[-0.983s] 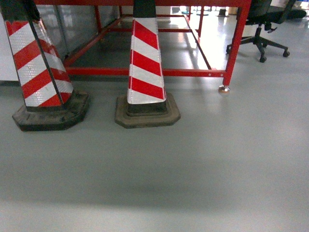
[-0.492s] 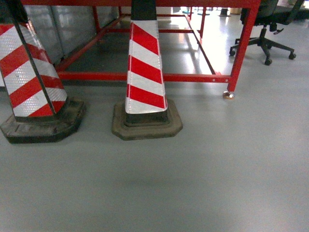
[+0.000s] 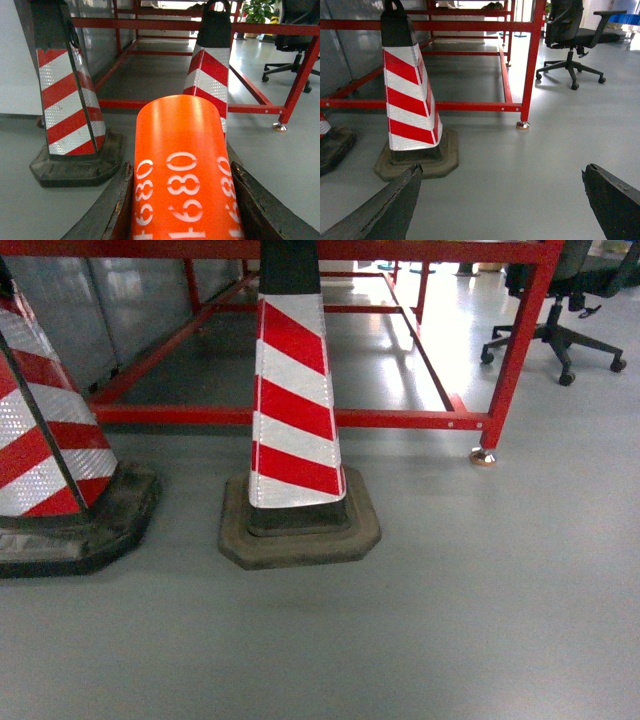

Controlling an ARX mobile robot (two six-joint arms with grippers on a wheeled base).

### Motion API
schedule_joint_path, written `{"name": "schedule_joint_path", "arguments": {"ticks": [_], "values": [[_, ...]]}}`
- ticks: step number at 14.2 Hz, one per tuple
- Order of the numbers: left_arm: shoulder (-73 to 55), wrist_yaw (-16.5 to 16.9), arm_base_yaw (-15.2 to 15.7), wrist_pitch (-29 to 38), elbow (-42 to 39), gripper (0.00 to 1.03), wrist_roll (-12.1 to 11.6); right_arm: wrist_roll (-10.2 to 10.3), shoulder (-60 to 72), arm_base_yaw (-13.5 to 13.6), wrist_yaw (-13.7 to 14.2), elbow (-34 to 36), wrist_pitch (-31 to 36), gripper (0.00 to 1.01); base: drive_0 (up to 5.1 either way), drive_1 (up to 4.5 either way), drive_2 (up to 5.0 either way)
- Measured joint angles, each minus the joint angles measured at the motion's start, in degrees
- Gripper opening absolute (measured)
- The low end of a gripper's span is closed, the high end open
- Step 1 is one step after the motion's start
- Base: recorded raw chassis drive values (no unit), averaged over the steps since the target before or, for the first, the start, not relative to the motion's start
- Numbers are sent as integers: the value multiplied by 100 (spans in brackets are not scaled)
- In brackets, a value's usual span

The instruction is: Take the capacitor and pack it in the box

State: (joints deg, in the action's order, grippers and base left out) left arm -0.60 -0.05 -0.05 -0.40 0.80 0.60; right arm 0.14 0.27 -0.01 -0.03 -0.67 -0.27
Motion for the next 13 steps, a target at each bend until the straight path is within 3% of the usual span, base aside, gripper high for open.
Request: {"name": "schedule_joint_path", "arguments": {"ticks": [13], "values": [[0,4,0,2,0,44,0,0,0,0,2,0,-4,98,-3,397,-403]]}}
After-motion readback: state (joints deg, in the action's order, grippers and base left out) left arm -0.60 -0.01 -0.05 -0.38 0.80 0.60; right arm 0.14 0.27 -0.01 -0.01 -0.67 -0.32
